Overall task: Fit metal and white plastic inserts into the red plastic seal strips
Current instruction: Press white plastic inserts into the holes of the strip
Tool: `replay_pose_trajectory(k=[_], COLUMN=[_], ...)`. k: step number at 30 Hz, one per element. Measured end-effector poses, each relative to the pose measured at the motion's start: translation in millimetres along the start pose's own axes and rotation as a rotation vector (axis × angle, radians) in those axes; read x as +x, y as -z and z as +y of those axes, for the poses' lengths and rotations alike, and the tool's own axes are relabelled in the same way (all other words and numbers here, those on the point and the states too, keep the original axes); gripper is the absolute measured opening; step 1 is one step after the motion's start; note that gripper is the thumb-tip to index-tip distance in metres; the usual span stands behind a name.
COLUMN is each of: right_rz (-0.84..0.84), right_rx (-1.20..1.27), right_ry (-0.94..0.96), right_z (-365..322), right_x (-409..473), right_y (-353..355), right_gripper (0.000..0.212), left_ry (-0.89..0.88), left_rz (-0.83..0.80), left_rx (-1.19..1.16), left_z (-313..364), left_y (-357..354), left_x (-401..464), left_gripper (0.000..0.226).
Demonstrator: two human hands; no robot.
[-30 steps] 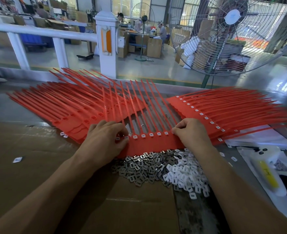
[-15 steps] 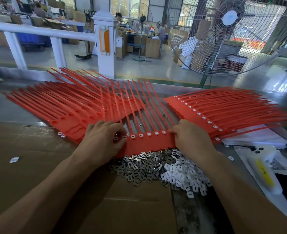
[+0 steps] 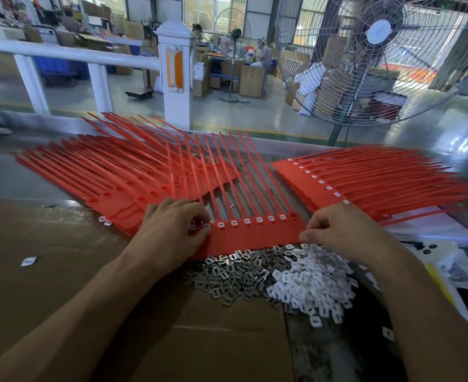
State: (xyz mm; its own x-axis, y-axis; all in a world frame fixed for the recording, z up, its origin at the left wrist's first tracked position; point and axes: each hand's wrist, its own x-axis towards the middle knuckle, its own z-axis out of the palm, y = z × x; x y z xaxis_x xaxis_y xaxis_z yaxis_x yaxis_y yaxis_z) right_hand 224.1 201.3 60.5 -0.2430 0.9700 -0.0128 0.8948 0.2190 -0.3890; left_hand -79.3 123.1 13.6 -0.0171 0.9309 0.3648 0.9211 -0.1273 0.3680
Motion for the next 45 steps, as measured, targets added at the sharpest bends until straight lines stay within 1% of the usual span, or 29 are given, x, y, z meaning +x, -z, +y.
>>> replay_pose_trajectory(k=[3,8,10,12,14,16,18,20,24,26,34,40,45], right_rz=[-0.093,-0.109,-0.125,-0.116,-0.05,0.049,0.136,0.211,0.315,0.338,0.304,0.308,0.312], right_rx=[-0.001,0.006,0.065,0.18,0.306,0.405,0.474,0.507,0.489,0.45,0.339,0.392,0.37], right_ry=[-0.022,-0.027,-0.017,0.003,0.022,0.03,0.027,0.022,-0.011,-0.013,-0.02,-0.04,-0.044], right_z=[-1,-1,1,5,7,8,8,7,3,0,-3,-3,-3], right_x=[-1,0,0,0,2,6,11,16,25,30,40,41,42], right_y=[-1,-4,-5,-6,-8,-13,-20,-26,-34,-37,-41,-41,-42], right_gripper=[0.017,0.013,0.013,0.014,0.013,0.01,0.008,0.011,0.011,0.009,0.01,0.009,0.006], left_ry=[0.0,0.001,0.002,0.001,0.001,0.001,0.0,0.001,0.003,0.004,-0.001,0.0,0.002], left_rz=[-0.001,-0.005,-0.002,-0.002,-0.007,-0.007,-0.008,-0.007,-0.015,-0.02,-0.023,-0.026,-0.012], left_rx=[-0.009,-0.008,-0.01,-0.011,-0.012,-0.012,-0.013,-0.012,-0.007,-0.008,-0.007,-0.015,-0.016], left_z=[-1,-2,-2,-2,-3,-3,-3,-3,-2,-2,-3,-3,-3], left_y=[0,-1,-1,-2,-2,-2,-2,-1,-1,-1,-2,-3,-4], left_x=[-1,-1,-1,-1,-1,-1,0,0,0,0,1,1,1], left_gripper=[0.019,0.02,0.019,0.019,0.02,0.02,0.019,0.019,0.02,0.021,0.024,0.024,0.02])
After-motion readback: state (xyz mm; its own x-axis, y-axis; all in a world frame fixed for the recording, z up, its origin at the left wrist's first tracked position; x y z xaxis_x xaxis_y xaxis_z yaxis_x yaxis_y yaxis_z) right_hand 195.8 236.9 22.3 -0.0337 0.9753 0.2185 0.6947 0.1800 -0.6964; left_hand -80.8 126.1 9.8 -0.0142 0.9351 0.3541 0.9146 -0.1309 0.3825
